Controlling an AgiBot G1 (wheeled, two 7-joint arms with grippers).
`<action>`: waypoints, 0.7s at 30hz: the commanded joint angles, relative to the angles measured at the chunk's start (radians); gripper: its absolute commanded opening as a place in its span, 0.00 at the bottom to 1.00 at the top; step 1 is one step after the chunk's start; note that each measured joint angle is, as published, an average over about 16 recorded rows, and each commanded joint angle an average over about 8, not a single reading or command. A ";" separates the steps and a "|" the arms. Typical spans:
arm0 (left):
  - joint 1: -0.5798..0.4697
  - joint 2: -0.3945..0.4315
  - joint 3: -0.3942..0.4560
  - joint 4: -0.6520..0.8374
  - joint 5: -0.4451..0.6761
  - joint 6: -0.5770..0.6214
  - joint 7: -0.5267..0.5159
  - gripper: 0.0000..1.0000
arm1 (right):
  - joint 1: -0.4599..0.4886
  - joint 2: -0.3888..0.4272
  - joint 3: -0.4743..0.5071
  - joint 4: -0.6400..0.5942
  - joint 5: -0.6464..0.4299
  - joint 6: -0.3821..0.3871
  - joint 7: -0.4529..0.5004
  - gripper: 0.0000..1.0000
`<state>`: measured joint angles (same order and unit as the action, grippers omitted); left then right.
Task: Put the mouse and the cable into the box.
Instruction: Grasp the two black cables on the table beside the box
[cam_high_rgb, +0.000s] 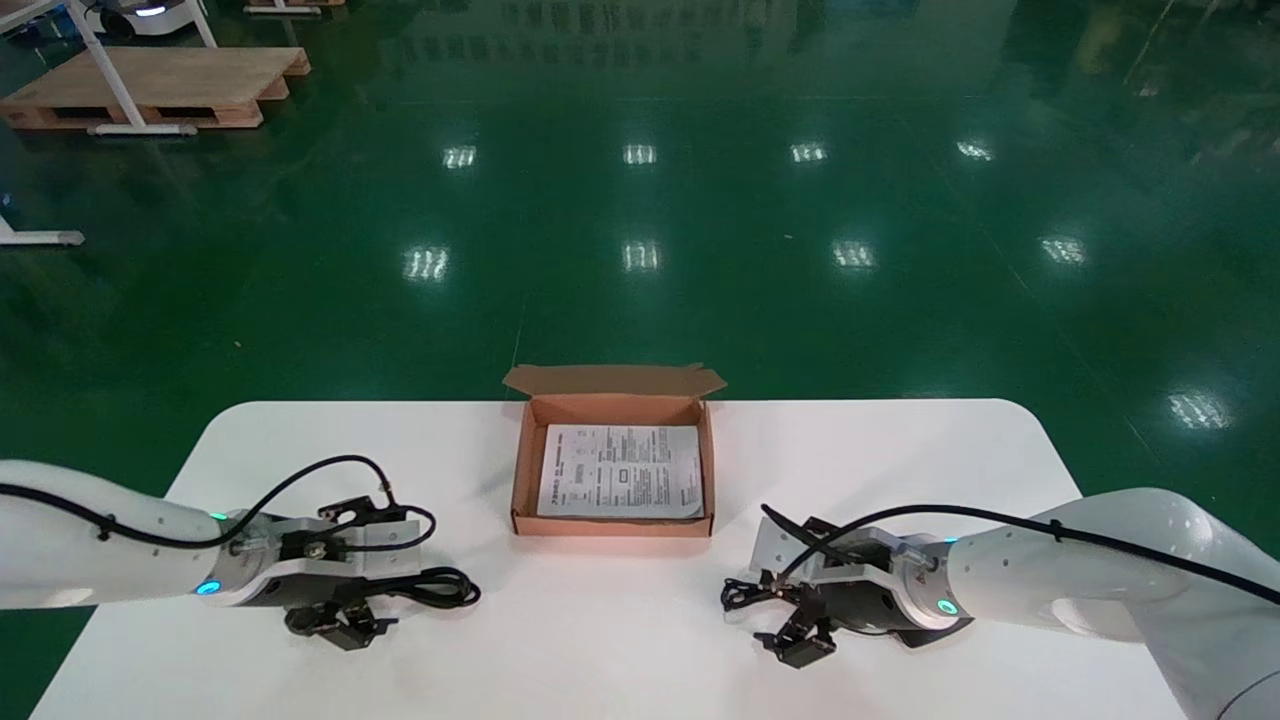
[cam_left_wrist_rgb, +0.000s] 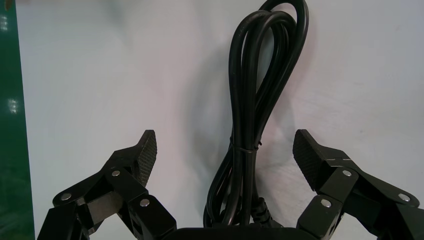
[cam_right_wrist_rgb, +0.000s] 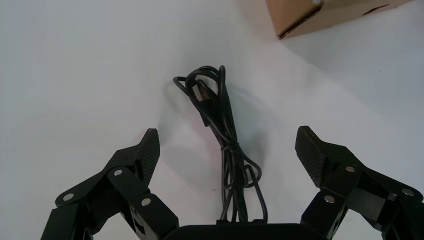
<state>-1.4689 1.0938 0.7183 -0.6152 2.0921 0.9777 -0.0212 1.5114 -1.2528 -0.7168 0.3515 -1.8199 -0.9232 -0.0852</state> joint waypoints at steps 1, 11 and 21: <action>0.000 0.000 0.000 0.000 0.000 0.000 0.000 0.31 | 0.001 -0.001 0.000 -0.004 0.001 0.001 -0.001 0.34; 0.000 0.000 0.000 0.000 0.000 0.001 0.000 0.00 | -0.004 0.005 0.000 0.013 0.002 -0.003 0.004 0.00; 0.000 -0.001 0.000 -0.001 -0.001 0.001 0.000 0.00 | -0.006 0.007 0.001 0.021 0.003 -0.005 0.006 0.00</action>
<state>-1.4686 1.0932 0.7182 -0.6157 2.0914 0.9785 -0.0211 1.5055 -1.2458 -0.7162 0.3719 -1.8166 -0.9281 -0.0792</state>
